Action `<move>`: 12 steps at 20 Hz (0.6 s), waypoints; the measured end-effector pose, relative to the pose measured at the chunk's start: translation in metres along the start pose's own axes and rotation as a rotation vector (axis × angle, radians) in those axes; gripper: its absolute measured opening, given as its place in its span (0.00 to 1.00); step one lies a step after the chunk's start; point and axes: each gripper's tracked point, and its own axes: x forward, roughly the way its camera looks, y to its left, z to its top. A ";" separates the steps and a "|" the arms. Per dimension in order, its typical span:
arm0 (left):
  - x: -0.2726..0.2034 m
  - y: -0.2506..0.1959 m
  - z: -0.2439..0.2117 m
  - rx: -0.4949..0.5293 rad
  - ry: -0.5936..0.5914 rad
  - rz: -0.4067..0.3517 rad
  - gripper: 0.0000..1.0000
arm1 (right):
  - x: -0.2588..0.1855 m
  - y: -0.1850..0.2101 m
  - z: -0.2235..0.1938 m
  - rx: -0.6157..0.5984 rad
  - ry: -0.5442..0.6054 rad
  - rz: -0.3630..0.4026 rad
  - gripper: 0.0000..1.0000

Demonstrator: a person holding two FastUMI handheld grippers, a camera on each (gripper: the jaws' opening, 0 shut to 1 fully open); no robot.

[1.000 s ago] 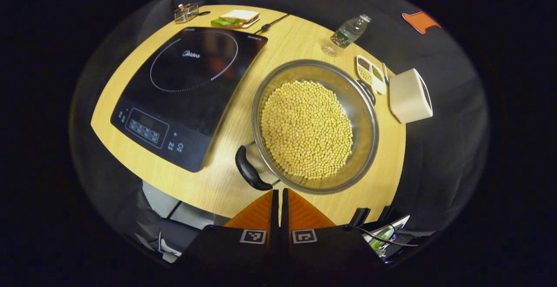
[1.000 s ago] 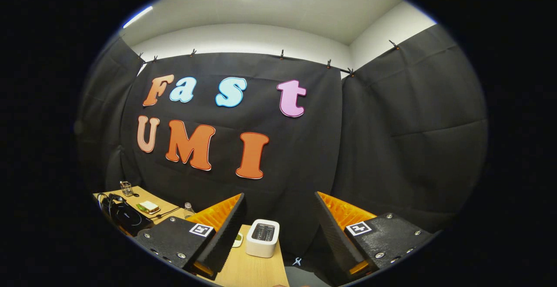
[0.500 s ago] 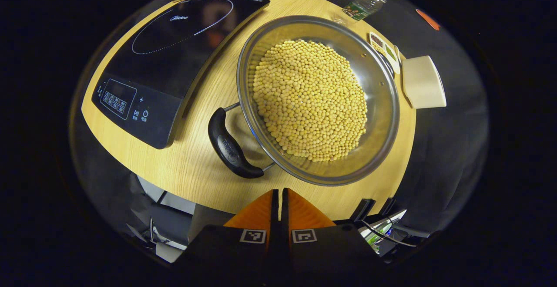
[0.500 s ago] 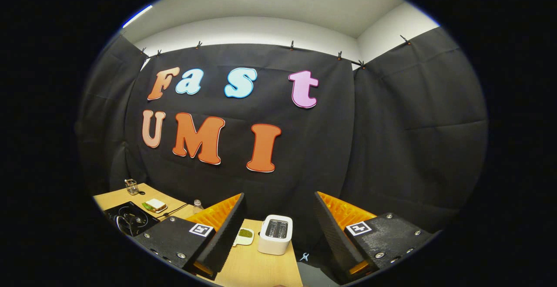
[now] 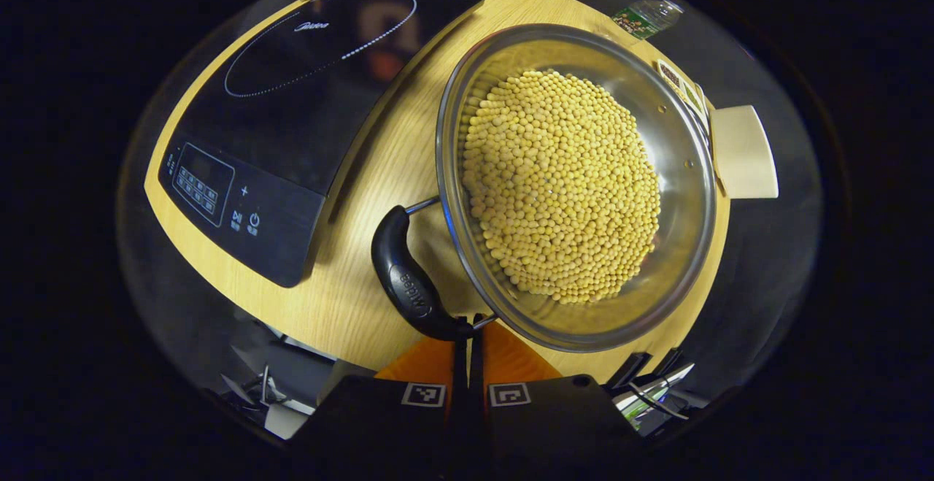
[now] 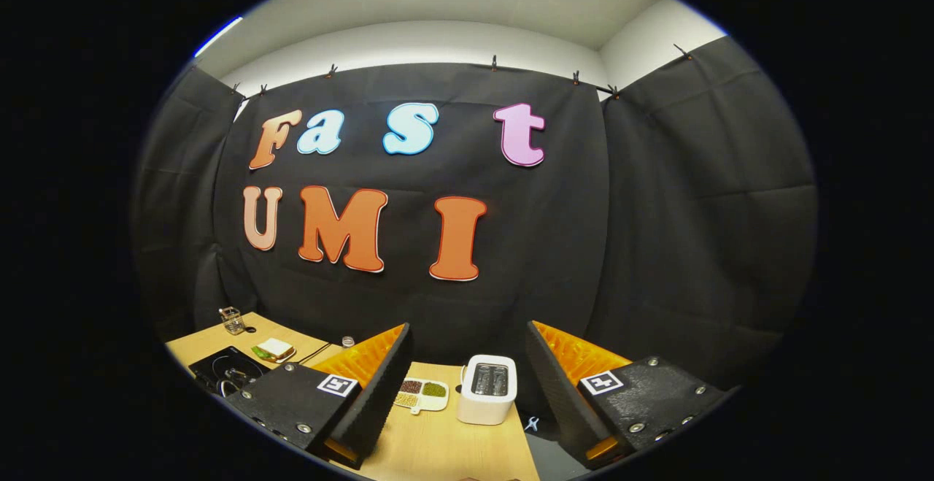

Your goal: First push the handle of the pot to place it horizontally, then grasp the pot with both hands and set it on the induction cooktop.

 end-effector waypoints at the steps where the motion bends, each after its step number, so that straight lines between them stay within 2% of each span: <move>1: 0.003 0.004 0.004 0.006 -0.013 0.017 0.08 | 0.002 0.003 -0.003 0.004 0.007 0.004 0.97; 7: 0.013 0.027 0.029 0.056 -0.087 0.085 0.08 | 0.011 0.020 -0.018 0.009 0.046 0.021 0.95; 12: 0.010 0.043 0.066 0.208 -0.198 0.168 0.08 | 0.015 0.030 -0.039 0.015 0.101 0.022 0.95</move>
